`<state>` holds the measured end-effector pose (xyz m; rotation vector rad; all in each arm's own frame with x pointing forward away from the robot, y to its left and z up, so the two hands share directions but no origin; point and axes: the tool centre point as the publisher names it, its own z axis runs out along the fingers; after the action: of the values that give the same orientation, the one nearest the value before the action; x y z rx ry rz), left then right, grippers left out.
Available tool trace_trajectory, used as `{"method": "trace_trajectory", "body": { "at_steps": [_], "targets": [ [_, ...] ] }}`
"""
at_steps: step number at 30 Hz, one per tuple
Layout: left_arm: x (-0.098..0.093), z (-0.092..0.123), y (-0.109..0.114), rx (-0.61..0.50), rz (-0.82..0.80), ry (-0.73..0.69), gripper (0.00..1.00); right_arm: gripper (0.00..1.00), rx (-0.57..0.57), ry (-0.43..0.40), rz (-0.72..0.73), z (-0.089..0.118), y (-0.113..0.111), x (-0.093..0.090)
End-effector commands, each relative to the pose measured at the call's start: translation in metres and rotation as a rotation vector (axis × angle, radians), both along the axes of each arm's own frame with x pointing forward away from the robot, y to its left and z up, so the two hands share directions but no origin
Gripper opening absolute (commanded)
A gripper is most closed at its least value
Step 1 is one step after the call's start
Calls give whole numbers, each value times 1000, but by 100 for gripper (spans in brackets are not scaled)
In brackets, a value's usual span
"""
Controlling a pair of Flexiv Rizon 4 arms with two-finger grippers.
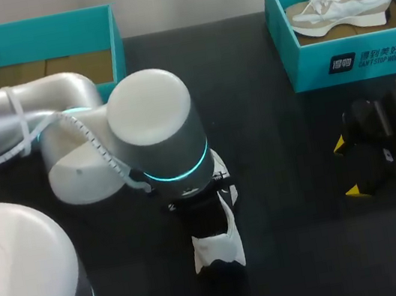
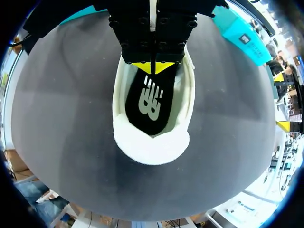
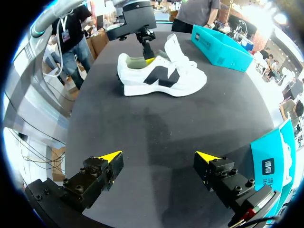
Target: Take the shoe out of the shoebox, open the shoe tongue, remove and reinsert the insole, then place the shoe into the shoebox
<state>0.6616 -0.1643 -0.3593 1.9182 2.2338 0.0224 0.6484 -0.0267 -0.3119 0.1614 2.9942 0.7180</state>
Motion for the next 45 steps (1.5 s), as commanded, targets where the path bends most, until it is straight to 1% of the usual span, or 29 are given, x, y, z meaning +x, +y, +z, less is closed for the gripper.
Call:
{"method": "trace_trajectory", "body": {
  "at_steps": [1, 4, 5, 6, 7, 17, 24, 35, 45],
  "targets": [
    [3, 1, -1, -2, 3, -2, 0, 100, -2, -2, -1, 0, 0, -2],
    [4, 3, -2, -6, 0, 2, 0, 100, -2, -2, -1, 0, 0, -2],
    [5, 2, -3, -5, -2, 5, 27, 100, -2, -2, -1, 0, 0, -2],
    [6, 2, -3, -1, -2, 11, 61, 100, -2, -2, -1, 0, 0, -2],
    [7, 1, -3, 2, -1, 15, 100, 100, -2, -2, -1, 0, 0, -2],
    [8, 4, 3, -5, 1, 44, 100, 100, -2, -2, -1, 0, 0, -2],
    [8, 13, 0, -22, -9, 40, 100, 100, -2, -2, -1, 0, 0, -2],
    [8, 21, -2, -56, -56, 81, 100, 100, -2, -2, -1, 0, 0, -2],
    [9, 27, 0, -46, -79, 81, 100, 100, -2, -2, -1, 0, 0, -2]
  ]
}}
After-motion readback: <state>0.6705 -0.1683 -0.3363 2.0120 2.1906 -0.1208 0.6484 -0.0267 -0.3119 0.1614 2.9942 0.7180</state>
